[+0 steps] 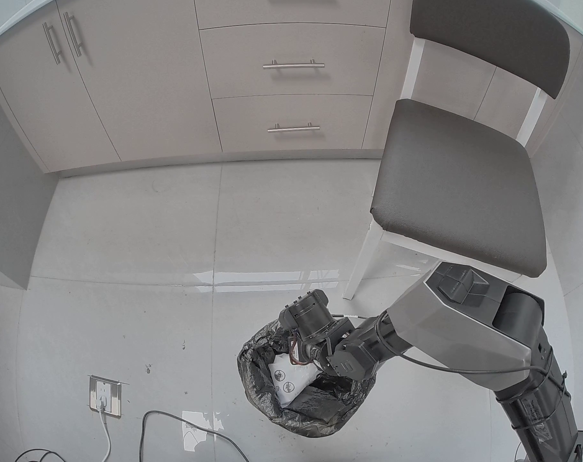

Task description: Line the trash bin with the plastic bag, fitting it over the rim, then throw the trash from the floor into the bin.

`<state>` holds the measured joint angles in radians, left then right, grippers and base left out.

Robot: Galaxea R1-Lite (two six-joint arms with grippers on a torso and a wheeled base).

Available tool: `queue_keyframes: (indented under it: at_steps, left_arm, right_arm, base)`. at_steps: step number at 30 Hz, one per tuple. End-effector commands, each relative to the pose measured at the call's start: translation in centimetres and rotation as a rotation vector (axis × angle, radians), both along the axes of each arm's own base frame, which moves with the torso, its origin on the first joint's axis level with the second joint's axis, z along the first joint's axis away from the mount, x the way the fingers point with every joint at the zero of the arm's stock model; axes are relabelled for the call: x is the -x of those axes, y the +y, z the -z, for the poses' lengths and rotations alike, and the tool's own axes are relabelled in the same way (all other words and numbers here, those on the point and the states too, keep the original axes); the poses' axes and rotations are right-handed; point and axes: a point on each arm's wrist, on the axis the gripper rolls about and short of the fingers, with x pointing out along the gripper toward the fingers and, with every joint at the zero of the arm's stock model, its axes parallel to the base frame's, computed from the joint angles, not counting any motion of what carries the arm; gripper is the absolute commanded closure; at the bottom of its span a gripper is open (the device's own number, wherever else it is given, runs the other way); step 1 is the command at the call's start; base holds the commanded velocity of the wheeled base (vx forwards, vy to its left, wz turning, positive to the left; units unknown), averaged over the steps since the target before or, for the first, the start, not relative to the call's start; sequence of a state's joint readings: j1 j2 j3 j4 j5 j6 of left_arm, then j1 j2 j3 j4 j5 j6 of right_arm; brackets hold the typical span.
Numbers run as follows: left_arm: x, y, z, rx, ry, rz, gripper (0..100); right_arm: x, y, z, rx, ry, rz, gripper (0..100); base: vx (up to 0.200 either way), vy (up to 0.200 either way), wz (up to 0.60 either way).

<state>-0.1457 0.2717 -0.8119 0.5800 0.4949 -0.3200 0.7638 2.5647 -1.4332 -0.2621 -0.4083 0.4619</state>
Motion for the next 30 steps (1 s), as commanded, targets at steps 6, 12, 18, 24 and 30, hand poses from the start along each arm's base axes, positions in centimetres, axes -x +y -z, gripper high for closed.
queue_keyframes:
  at_steps: [6, 12, 18, 24, 30]
  left_arm:
    - [-0.1, 0.0, 0.0, 0.0, 0.003, -0.001, 0]
    - [-0.1, 0.0, 0.1, 0.0, 0.006, -0.001, 0]
    - [-0.2, 0.0, 0.1, -0.001, 0.011, -0.001, 0]
    - [-0.2, 0.0, 0.1, -0.001, 0.011, 0.004, 0]
    - [-0.1, 0.0, 0.2, 0.0, 0.006, 0.018, 0]
  right_arm:
    - [-0.5, 0.5, 1.8, -0.037, 0.056, -0.053, 100]
    - [-0.6, 0.6, 1.7, -0.067, 0.082, -0.082, 100]
    - [-0.5, 0.6, 0.4, -0.083, 0.066, -0.082, 100]
    - [-0.3, 0.5, -6.5, -0.126, 0.009, -0.103, 100]
    - [-1.6, 0.6, -13.8, -0.128, -0.095, -0.191, 100]
  base:
    - [0.0, 0.0, 0.0]
    - [0.0, 0.0, 0.0]
    - [0.0, 0.0, 0.0]
    - [0.0, 0.0, 0.0]
    - [0.0, 0.0, 0.0]
